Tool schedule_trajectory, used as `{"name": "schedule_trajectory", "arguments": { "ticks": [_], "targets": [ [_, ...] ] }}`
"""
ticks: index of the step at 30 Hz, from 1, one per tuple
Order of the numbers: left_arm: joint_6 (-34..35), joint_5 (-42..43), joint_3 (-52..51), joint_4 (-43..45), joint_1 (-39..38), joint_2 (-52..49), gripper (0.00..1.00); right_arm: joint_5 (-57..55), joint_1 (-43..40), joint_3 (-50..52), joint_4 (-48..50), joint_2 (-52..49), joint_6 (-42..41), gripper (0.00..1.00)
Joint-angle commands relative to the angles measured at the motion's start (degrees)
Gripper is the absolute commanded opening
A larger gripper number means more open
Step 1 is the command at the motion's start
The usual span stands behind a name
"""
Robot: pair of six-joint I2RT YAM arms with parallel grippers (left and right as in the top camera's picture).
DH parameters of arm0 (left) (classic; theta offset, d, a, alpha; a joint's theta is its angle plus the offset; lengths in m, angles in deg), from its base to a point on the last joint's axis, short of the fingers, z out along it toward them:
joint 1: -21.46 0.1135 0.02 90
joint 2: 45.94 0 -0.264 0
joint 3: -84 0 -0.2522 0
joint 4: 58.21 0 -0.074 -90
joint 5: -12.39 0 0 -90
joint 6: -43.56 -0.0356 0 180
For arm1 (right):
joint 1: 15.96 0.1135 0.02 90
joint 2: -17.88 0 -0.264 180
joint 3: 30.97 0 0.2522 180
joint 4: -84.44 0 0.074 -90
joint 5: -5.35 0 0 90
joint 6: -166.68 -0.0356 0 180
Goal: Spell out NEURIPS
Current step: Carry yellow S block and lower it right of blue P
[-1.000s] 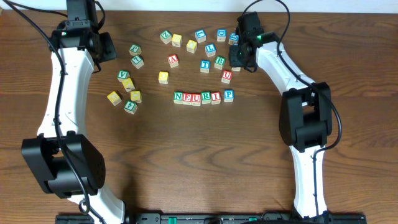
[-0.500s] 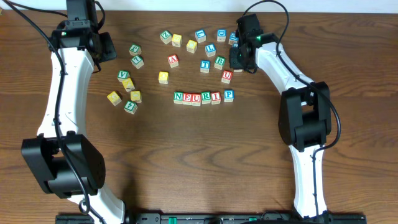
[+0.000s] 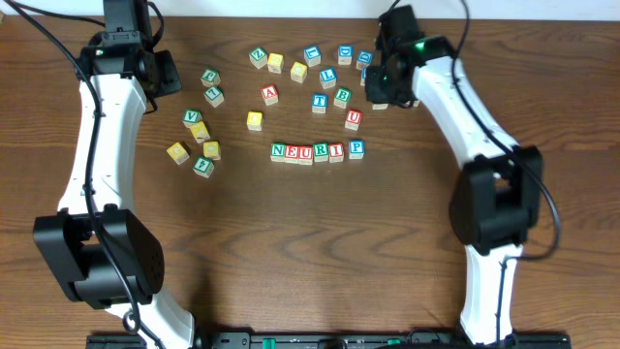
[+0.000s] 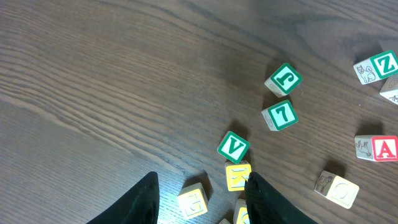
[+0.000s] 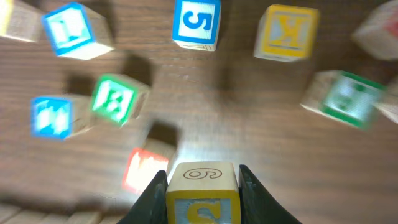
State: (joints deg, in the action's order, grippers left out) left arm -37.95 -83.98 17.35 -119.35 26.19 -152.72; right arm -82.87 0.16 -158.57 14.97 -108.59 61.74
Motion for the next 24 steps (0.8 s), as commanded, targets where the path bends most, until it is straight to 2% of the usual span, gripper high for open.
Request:
{"name": "schedule_trajectory", "arguments": {
  "ticks": [1,7,14,17,24],
  "targets": [
    [-1.0,-0.7,0.8,-0.1,0.1,-0.7,0.44,0.4,0.5,-0.5,-3.3,4.4,-1.7,0.21],
    [-1.0,-0.7,0.8,-0.1,0.1,-0.7,0.44,3.8,0.5,-0.3,-11.2,4.3,-3.5,0.21],
    [-1.0,-0.7,0.8,-0.1,0.1,-0.7,0.44,3.8,2.3,4.5,-13.3,4.3,-3.5,0.23],
    [-1.0,-0.7,0.8,-0.1,0.1,-0.7,0.44,3.7,3.1,8.9,-11.5,4.3,-3.5,0.23],
    [-1.0,-0.7,0.8,-0.1,0.1,-0.7,0.44,2.7,4.3,17.5,-0.6,4.3,-5.0,0.21]
  ]
}}
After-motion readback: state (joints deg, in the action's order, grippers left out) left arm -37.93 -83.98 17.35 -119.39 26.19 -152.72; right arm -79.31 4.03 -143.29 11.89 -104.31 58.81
